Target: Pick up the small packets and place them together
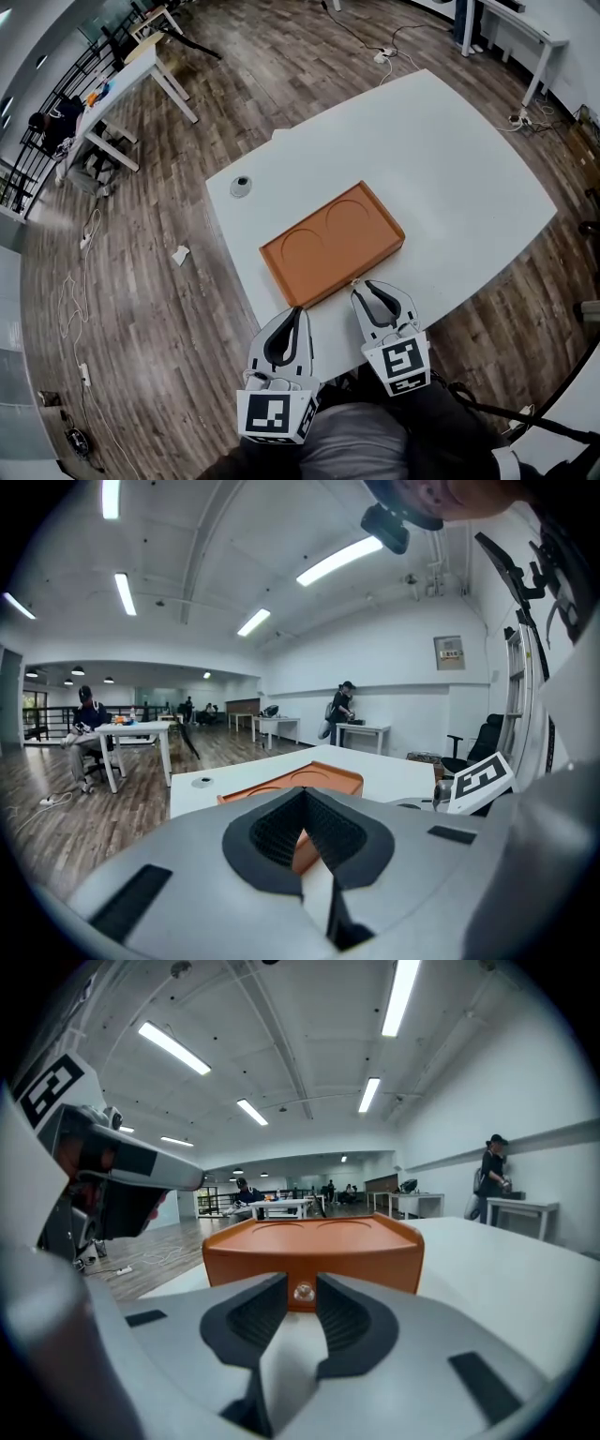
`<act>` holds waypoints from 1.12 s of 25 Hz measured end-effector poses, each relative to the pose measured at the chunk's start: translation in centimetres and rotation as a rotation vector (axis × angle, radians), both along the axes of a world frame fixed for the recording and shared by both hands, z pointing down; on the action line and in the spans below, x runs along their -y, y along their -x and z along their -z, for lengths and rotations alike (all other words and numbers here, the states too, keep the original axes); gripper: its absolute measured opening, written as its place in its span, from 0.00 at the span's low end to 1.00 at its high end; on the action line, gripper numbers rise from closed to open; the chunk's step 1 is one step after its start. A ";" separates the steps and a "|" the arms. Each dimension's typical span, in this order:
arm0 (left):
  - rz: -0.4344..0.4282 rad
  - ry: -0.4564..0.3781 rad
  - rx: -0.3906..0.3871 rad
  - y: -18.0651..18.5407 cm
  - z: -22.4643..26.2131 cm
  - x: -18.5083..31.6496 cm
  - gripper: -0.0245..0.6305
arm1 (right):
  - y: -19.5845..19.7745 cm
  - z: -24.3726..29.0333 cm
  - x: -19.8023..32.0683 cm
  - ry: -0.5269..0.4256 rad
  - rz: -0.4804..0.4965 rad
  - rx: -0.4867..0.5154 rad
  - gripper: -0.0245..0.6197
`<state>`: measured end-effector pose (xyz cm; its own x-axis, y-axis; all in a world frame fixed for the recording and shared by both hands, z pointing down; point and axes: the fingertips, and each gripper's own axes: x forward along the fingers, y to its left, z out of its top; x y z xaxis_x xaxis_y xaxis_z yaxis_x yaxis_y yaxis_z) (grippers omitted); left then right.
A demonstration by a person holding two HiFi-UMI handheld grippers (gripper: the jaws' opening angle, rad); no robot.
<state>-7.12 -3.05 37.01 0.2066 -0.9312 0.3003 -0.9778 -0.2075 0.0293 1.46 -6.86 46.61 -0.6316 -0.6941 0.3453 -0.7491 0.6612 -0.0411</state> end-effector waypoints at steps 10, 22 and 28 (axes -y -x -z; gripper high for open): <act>0.027 0.025 -0.014 1.0 -0.6 1.1 0.04 | 0.8 -2.4 1.4 0.096 0.022 -0.143 0.17; 0.043 0.079 -0.065 1.7 -1.8 2.1 0.04 | 1.0 -4.1 1.7 0.216 0.042 -0.269 0.15; 0.035 0.084 -0.070 1.7 -2.2 2.8 0.04 | 1.2 -3.7 1.3 0.222 0.073 -0.242 0.14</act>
<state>-8.83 -5.85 39.21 0.1980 -0.9104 0.3632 -0.9793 -0.1677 0.1135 0.29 -8.14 50.30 -0.5584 -0.5406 0.6293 -0.7055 0.7085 -0.0173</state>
